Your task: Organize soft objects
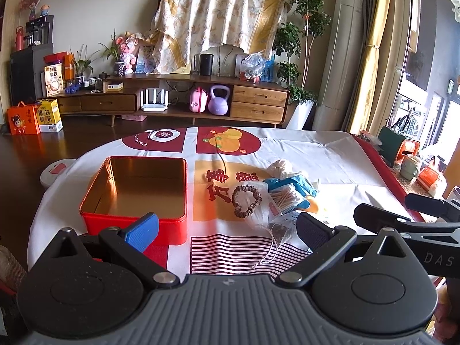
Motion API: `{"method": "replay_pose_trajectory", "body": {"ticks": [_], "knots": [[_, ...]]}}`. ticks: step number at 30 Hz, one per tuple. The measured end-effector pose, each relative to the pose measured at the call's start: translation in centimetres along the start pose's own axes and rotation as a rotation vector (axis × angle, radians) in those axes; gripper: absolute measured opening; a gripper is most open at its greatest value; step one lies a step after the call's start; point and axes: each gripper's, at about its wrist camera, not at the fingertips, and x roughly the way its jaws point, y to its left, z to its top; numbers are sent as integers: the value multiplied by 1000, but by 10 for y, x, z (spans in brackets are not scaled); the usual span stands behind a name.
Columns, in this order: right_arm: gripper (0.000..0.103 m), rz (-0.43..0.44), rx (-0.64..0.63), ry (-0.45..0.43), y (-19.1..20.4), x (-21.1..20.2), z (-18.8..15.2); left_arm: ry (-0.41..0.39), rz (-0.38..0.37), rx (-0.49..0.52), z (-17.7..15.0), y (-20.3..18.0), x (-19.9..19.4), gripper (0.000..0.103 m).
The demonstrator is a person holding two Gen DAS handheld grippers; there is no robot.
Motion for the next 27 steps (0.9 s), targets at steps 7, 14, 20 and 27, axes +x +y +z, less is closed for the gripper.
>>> {"method": "replay_pose_trajectory", "body": {"ticks": [7, 14, 20, 27], "knots": [[102, 2, 1, 1, 0, -1, 1, 2, -4, -4, -2, 0, 0, 103], [102, 1, 1, 2, 0, -1, 1, 2, -6, -11, -3, -1, -1, 103], [102, 2, 2, 1, 0, -1, 0, -3, -3, -10, -3, -1, -4, 103], [102, 2, 3, -2, 0, -1, 1, -5, -3, -9, -2, -1, -4, 103]]}}
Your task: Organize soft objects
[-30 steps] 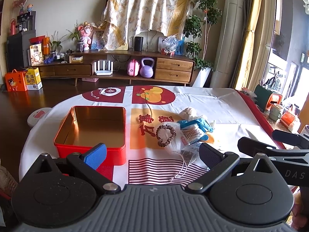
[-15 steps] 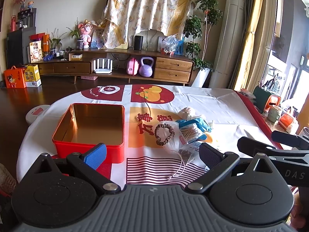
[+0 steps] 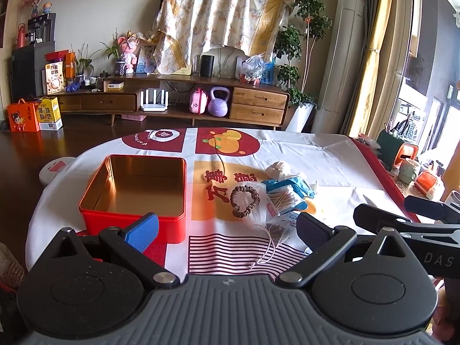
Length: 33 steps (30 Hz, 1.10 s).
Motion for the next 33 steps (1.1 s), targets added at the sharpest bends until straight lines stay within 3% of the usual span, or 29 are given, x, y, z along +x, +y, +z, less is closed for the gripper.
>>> {"method": "replay_pose_trajectory", "body": {"ticks": [18, 25, 33], "knots": [[102, -2, 5, 4, -4, 0, 0, 17, -20, -14, 3, 1, 7, 103], [102, -14, 1, 8, -14, 13, 4, 35, -33, 10, 12, -4, 33, 103], [99, -45, 17, 44, -59, 53, 11, 79, -20, 8, 24, -6, 81, 103]]}}
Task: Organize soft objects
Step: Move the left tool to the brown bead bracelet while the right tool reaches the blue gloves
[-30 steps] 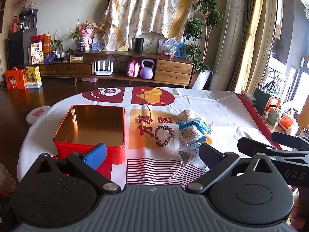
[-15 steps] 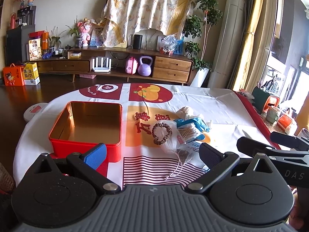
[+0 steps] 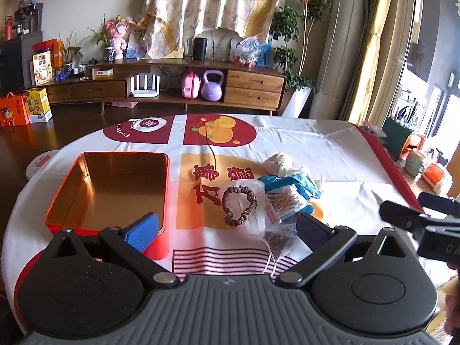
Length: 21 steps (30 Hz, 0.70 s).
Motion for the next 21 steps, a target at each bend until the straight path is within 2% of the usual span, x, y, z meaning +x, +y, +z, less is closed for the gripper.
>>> {"method": "replay_pose_trajectory", "body": {"ticks": [10, 16, 21], "knots": [[99, -17, -45, 70, -38, 54, 9, 36, -15, 58, 16, -16, 65, 103], [94, 29, -59, 139, -55, 91, 17, 87, 4, 78, 20, -25, 106, 103], [85, 66, -84, 188, -57, 120, 25, 129, 3, 76, 18, -28, 135, 103]]}}
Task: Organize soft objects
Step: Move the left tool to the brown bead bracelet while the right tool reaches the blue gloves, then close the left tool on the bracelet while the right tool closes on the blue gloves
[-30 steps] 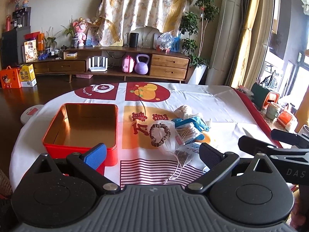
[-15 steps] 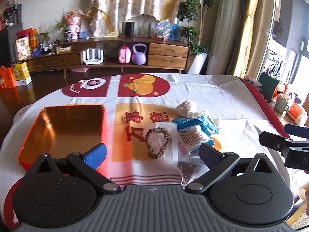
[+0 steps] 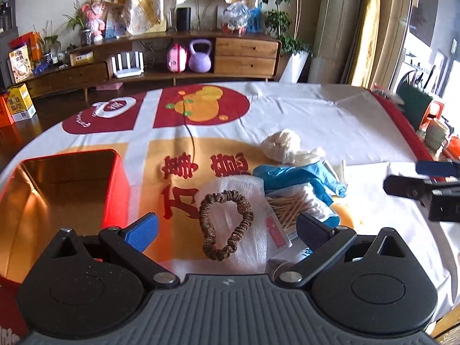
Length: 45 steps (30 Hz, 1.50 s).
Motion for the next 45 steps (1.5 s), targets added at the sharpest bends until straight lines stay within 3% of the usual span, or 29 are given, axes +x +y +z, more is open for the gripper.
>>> {"method": "replay_pose_trajectory", "body": {"ticks": [7, 12, 18, 21, 30, 35, 41, 45], "knots": [[74, 51, -61, 46, 6, 31, 7, 31, 10, 24, 0, -2, 28, 102], [67, 70, -36, 79, 3, 51, 12, 38, 18, 18, 1, 1, 39, 101], [59, 92, -13, 100, 5, 68, 17, 66, 15, 30, -5, 0, 51, 91], [53, 112, -15, 110, 10, 75, 17, 80, 15, 13, -6, 4, 55, 80], [28, 138, -14, 132, 17, 87, 17, 88, -14, 13, -9, 4, 58, 62], [10, 149, -19, 116, 19, 82, 19, 89, -26, 19, -10, 5, 57, 37], [0, 140, -10, 94, 20, 73, 20, 81, -24, 6, -9, 10, 51, 30], [0, 134, -7, 60, 19, 63, 23, 72, -31, -6, -8, 14, 42, 17]]}}
